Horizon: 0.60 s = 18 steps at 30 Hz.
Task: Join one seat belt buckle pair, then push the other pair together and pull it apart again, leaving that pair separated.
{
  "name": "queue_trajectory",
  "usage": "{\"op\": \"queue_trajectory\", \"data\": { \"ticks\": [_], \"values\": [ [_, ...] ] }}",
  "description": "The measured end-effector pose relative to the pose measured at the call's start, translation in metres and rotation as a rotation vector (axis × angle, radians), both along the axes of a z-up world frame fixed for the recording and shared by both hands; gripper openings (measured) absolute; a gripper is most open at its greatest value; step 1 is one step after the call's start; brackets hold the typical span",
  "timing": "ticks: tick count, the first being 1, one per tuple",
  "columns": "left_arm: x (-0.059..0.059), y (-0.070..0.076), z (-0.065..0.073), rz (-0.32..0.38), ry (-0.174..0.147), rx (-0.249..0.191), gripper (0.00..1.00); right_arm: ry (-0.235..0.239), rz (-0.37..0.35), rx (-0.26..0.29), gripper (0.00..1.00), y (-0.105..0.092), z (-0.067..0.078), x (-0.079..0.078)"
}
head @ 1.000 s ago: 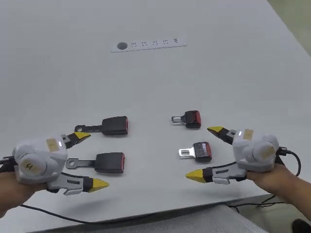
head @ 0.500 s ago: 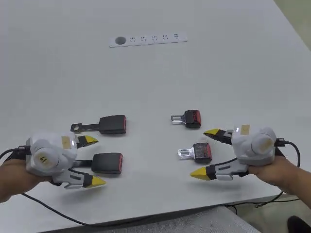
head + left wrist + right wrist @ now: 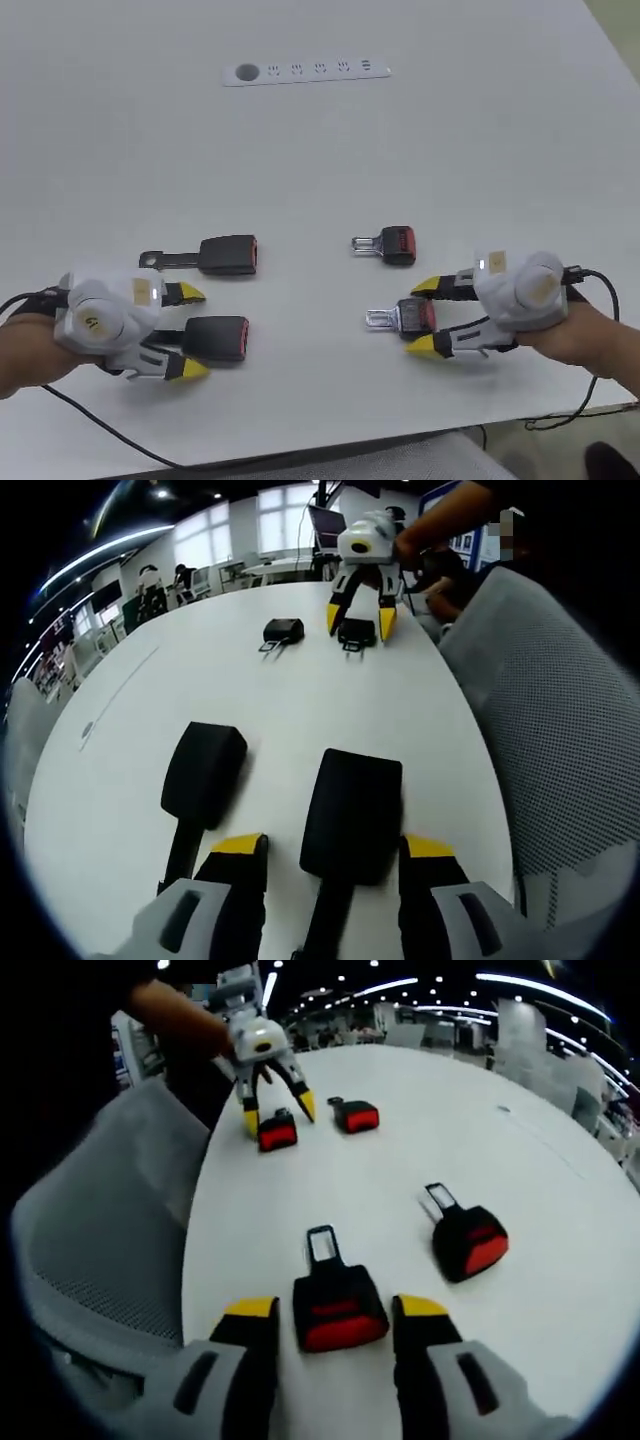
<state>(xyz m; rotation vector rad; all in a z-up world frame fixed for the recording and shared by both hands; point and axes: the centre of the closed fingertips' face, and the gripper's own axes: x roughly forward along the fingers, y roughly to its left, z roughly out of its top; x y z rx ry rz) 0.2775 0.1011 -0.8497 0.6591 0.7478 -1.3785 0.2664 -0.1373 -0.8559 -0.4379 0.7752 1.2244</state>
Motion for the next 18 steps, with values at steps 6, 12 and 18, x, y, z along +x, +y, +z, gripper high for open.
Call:
{"op": "queue_trajectory", "data": {
  "ticks": [6,12,18],
  "values": [
    [-0.002,-0.0037,0.0005,-0.018,0.004,-0.001,0.42,0.005,0.004,0.004,0.39,-0.0033,-0.0003,0.0025],
    [-0.0016,-0.0052,-0.0014,-0.041,0.005,0.007,0.34,0.0,0.019,0.004,0.37,-0.0032,-0.0004,0.0029],
    [-0.0013,-0.0037,-0.0017,-0.053,0.005,0.012,0.34,0.003,0.016,0.01,0.36,-0.0039,0.0003,0.0028]
  ]
}}
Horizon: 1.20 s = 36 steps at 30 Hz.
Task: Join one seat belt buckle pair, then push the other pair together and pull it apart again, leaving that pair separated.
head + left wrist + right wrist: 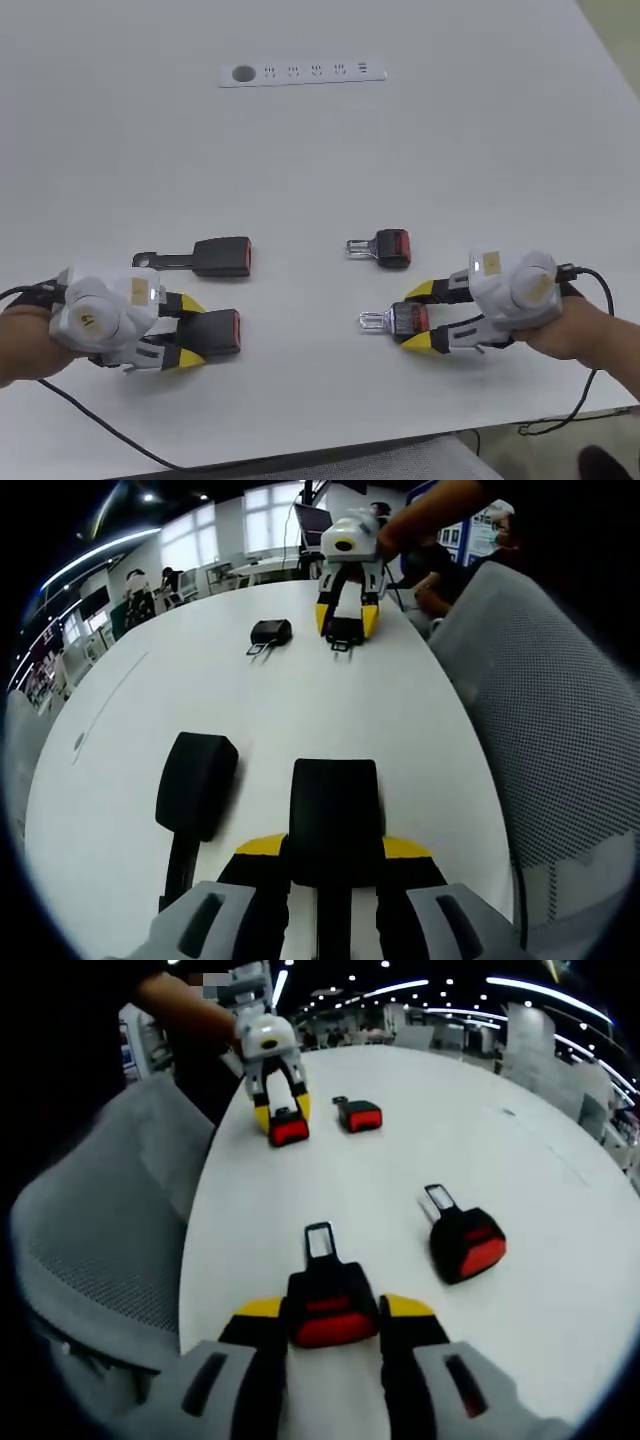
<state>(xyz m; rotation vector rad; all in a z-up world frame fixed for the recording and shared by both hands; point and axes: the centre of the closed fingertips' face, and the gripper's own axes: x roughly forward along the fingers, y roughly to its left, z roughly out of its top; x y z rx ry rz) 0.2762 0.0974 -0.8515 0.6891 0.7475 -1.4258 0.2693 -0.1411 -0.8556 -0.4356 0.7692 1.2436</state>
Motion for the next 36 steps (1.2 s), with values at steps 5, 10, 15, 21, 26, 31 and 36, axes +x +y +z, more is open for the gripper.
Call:
{"op": "queue_trajectory", "data": {
  "ticks": [5,10,15,21,26,31,36],
  "values": [
    [-0.001,0.0,0.0,-0.002,-0.003,-0.009,0.34,0.008,-0.026,0.016,0.36,0.005,0.0,-0.001],
    [-0.003,-0.001,0.001,-0.011,-0.005,-0.001,0.34,-0.006,-0.039,0.046,0.36,0.023,0.0,-0.002],
    [-0.004,0.0,0.002,-0.011,-0.005,-0.004,0.34,-0.012,-0.052,0.072,0.36,0.035,0.0,-0.001],
    [-0.005,0.0,0.002,-0.019,-0.003,0.0,0.34,-0.013,-0.051,0.084,0.36,0.052,0.002,-0.001],
    [-0.006,-0.001,0.002,-0.035,-0.003,0.007,0.34,-0.013,-0.036,0.108,0.36,0.074,0.002,0.0],
    [-0.005,-0.002,0.001,-0.05,0.001,0.013,0.34,-0.005,-0.034,0.136,0.36,0.094,0.004,0.001],
    [-0.003,-0.001,-0.002,-0.06,0.001,0.02,0.34,0.001,-0.022,0.164,0.36,0.117,0.003,0.001]
  ]
}}
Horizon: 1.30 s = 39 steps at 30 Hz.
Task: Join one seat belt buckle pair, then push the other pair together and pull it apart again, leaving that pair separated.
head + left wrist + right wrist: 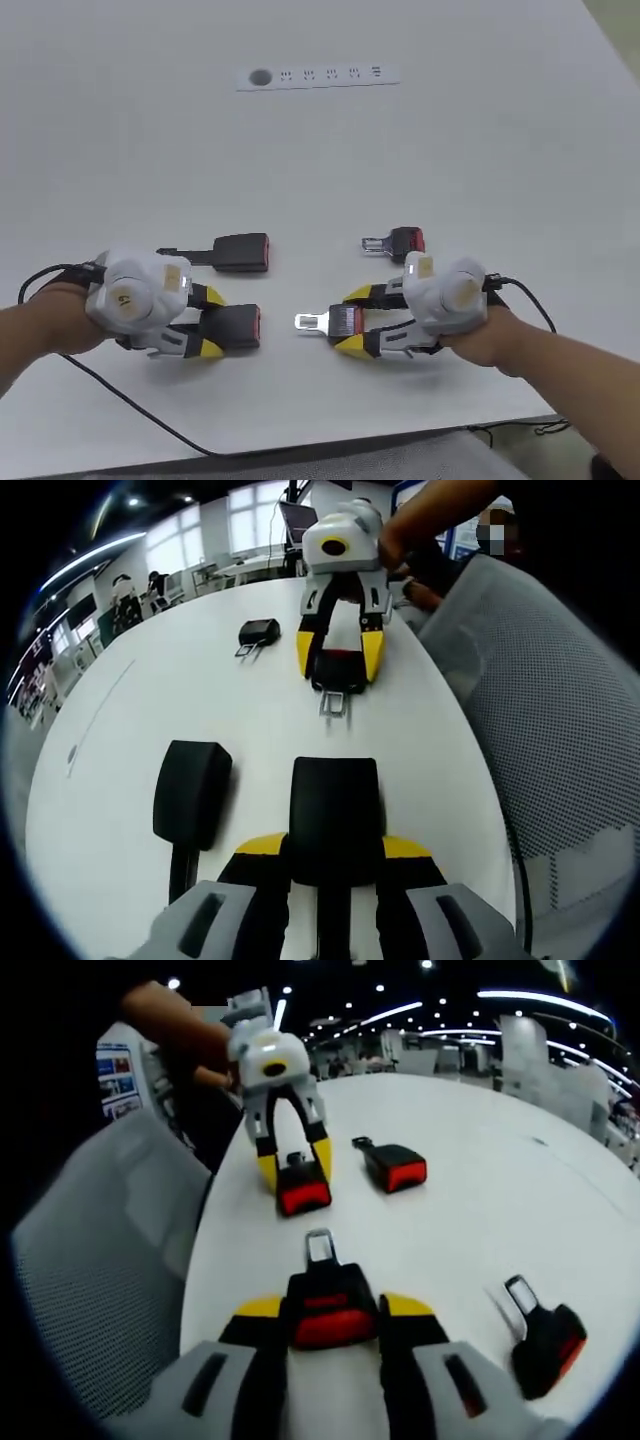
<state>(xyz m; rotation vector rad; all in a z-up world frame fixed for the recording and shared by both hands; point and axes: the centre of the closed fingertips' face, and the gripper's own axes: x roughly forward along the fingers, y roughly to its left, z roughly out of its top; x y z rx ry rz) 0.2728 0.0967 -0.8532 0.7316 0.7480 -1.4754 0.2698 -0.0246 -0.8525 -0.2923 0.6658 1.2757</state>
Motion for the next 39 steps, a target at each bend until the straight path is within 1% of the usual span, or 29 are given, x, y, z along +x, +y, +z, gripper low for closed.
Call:
{"op": "queue_trajectory", "data": {
  "ticks": [1,2,3,5,6,8,9,12,13,17,19,20,22,25,28,29,33,34,36,37,38,39],
  "values": [
    [0.0,0.0,0.0,0.0,0.0,0.0,0.34,0.003,0.001,0.002,0.36,0.002,0.0,0.0],
    [0.001,0.001,-0.001,-0.002,0.0,0.002,0.34,0.007,0.005,0.012,0.36,0.008,0.0,-0.001],
    [0.001,0.001,-0.002,-0.003,-0.001,0.003,0.34,-0.002,0.013,0.019,0.36,0.012,0.0,-0.001],
    [0.002,0.001,-0.003,-0.005,-0.001,0.008,0.34,-0.017,0.023,0.003,0.36,0.019,-0.002,-0.003],
    [0.002,0.001,-0.003,-0.01,-0.002,0.01,0.34,-0.016,0.026,0.005,0.36,0.023,-0.002,-0.003],
    [0.002,0.001,-0.004,-0.023,-0.003,0.016,0.34,0.002,0.017,0.021,0.36,0.029,-0.001,-0.004],
    [0.002,0.001,-0.005,-0.031,-0.004,0.021,0.34,-0.008,0.014,0.025,0.36,0.032,-0.001,-0.001],
    [0.002,0.001,-0.005,-0.043,-0.005,0.025,0.34,-0.003,0.017,0.026,0.36,0.04,-0.001,-0.004],
    [0.002,0.001,-0.006,-0.043,-0.004,0.027,0.34,-0.016,0.028,0.012,0.36,0.04,-0.001,-0.004],
    [0.001,0.0,-0.006,-0.052,-0.006,0.031,0.34,-0.017,0.021,0.009,0.36,0.045,-0.001,-0.004],
    [0.0,-0.002,-0.004,-0.066,-0.013,0.039,0.34,-0.011,0.001,0.022,0.36,0.054,0.0,-0.002],
    [-0.001,-0.002,-0.003,-0.067,-0.013,0.042,0.34,-0.032,0.015,0.009,0.36,0.056,-0.001,-0.002],
    [-0.002,-0.003,-0.002,-0.071,-0.015,0.045,0.34,-0.014,0.008,0.013,0.36,0.054,0.0,-0.002],
    [-0.003,-0.002,-0.002,-0.084,-0.019,0.051,0.34,-0.017,0.004,0.004,0.36,0.054,0.0,-0.002],
    [-0.004,-0.004,0.0,-0.098,-0.024,0.057,0.33,-0.019,-0.005,-0.003,0.35,0.061,0.001,-0.004],
    [-0.005,-0.004,0.0,-0.1,-0.023,0.055,0.33,-0.02,-0.003,-0.012,0.35,0.061,0.0,-0.004],
    [-0.006,-0.005,0.002,-0.097,-0.02,0.05,0.33,-0.015,-0.001,-0.013,0.35,0.059,0.0,-0.004],
    [-0.006,-0.006,0.002,-0.101,-0.02,0.053,0.33,0.005,-0.014,0.004,0.35,0.064,0.0,-0.006],
    [-0.006,-0.007,0.002,-0.113,-0.021,0.065,0.33,-0.017,-0.022,-0.007,0.35,0.075,0.001,-0.003],
    [-0.006,-0.007,0.002,-0.112,-0.017,0.063,0.33,-0.038,0.024,-0.025,0.35,0.074,0.0,-0.003],
    [-0.005,-0.005,0.001,-0.107,-0.015,0.059,0.33,-0.014,-0.014,-0.02,0.35,0.069,-0.001,-0.001],
    [-0.005,-0.005,0.001,-0.107,-0.015,0.057,0.33,-0.012,-0.015,-0.017,0.35,0.069,-0.001,0.001]
  ]
}}
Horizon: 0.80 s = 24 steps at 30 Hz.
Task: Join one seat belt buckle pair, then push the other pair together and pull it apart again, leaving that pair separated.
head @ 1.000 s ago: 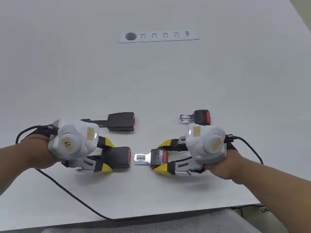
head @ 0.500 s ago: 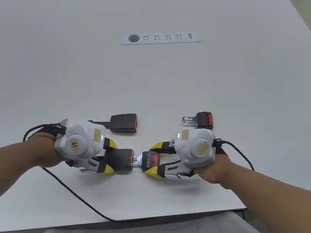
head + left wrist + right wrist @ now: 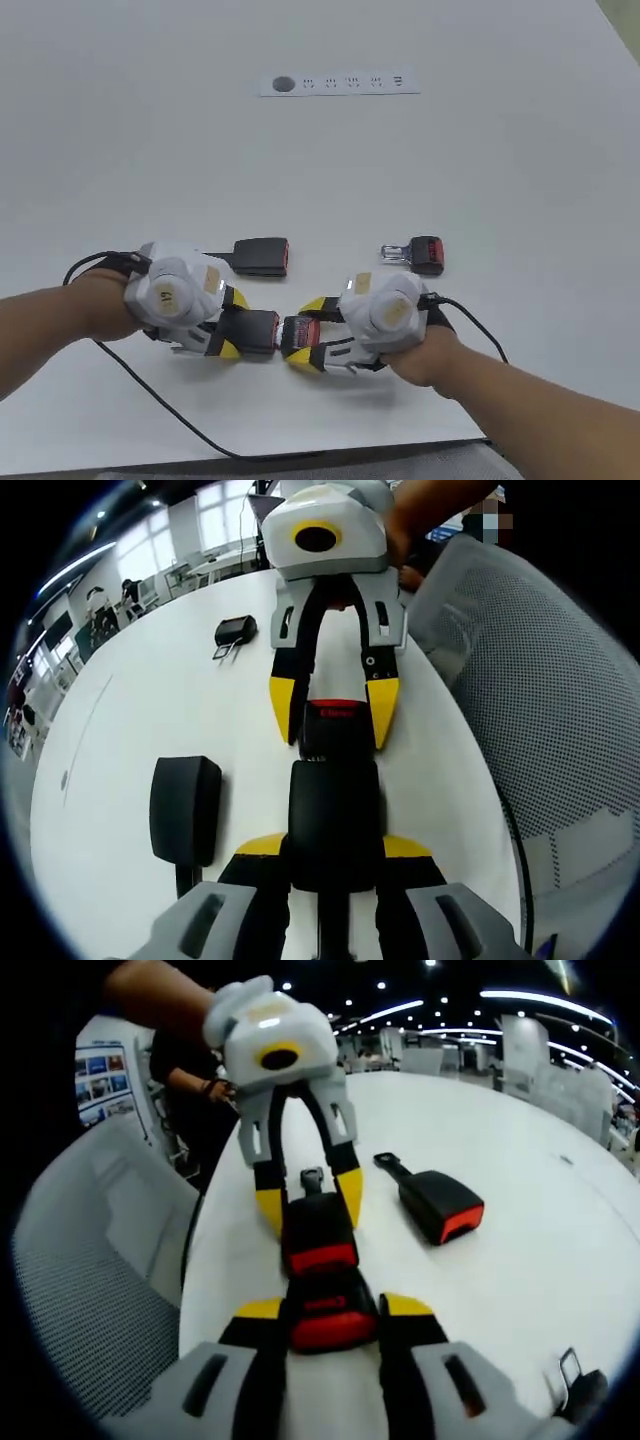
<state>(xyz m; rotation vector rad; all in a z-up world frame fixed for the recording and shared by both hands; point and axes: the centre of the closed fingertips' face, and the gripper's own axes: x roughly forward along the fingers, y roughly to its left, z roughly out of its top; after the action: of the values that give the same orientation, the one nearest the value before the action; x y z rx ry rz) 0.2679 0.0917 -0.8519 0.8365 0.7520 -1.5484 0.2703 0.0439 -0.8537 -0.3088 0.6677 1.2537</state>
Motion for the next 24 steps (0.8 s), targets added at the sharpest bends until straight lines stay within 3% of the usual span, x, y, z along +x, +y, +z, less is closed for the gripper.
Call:
{"op": "queue_trajectory", "data": {
  "ticks": [16,24],
  "values": [
    [0.004,0.0049,-0.0021,0.001,0.007,-0.019,0.33,-0.007,0.022,-0.029,0.35,-0.0016,-0.0007,-0.0024],
    [0.0032,0.0056,0.001,0.034,0.019,-0.064,0.33,-0.057,0.067,-0.044,0.35,-0.0039,-0.0003,-0.0048]
  ]
}}
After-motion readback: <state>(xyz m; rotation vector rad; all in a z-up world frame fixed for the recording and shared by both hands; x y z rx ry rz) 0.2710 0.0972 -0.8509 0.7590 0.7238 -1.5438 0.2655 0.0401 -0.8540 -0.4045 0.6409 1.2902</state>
